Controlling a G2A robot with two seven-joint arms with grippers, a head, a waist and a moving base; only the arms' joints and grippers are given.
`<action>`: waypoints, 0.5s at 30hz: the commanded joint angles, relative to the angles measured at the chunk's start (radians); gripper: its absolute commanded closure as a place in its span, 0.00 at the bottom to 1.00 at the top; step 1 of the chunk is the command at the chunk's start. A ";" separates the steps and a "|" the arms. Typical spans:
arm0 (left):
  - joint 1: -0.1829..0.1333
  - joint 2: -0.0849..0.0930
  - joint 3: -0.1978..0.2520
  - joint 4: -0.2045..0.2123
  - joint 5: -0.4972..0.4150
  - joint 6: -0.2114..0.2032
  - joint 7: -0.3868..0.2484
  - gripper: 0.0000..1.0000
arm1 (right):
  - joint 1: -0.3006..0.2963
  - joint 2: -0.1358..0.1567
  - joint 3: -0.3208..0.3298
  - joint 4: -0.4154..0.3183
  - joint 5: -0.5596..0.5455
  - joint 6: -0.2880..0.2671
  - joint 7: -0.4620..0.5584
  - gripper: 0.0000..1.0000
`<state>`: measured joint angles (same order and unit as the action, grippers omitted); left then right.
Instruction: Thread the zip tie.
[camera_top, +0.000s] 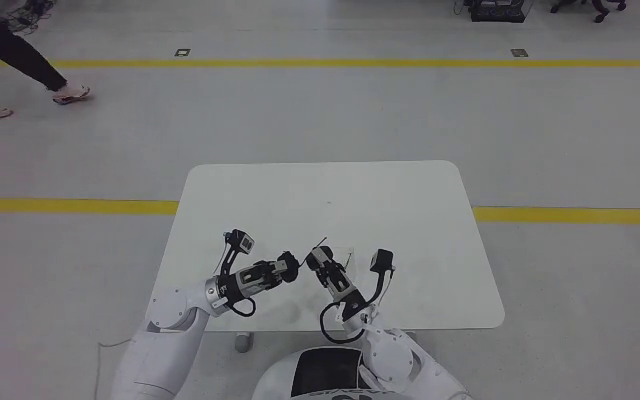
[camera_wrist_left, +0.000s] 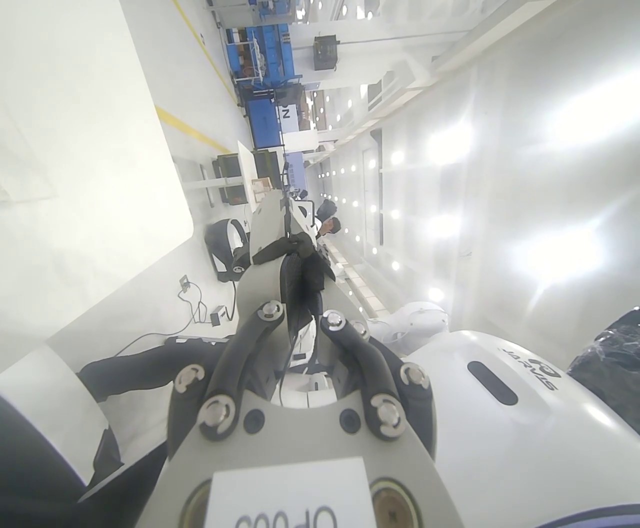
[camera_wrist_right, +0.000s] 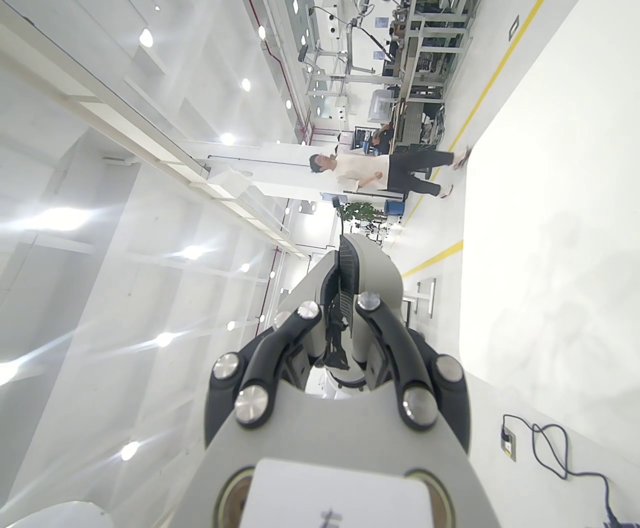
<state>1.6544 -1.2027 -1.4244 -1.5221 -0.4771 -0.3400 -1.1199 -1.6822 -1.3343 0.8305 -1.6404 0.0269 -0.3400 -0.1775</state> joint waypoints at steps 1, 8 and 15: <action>0.000 0.002 0.002 -0.001 -0.002 0.000 0.003 1.00 | -0.002 -0.003 0.005 0.000 0.001 0.000 0.008 1.00; 0.001 0.009 0.005 -0.005 -0.012 0.000 0.013 1.00 | -0.015 -0.012 0.028 -0.003 0.002 0.000 0.026 0.67; 0.002 0.014 0.007 -0.009 -0.018 0.000 0.015 1.00 | -0.027 -0.021 0.047 -0.011 -0.003 0.000 0.038 0.60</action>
<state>1.6562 -1.1894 -1.4179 -1.5311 -0.4944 -0.3400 -1.1048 -1.7078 -1.3541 0.8759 -1.6508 0.0247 -0.3400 -0.1412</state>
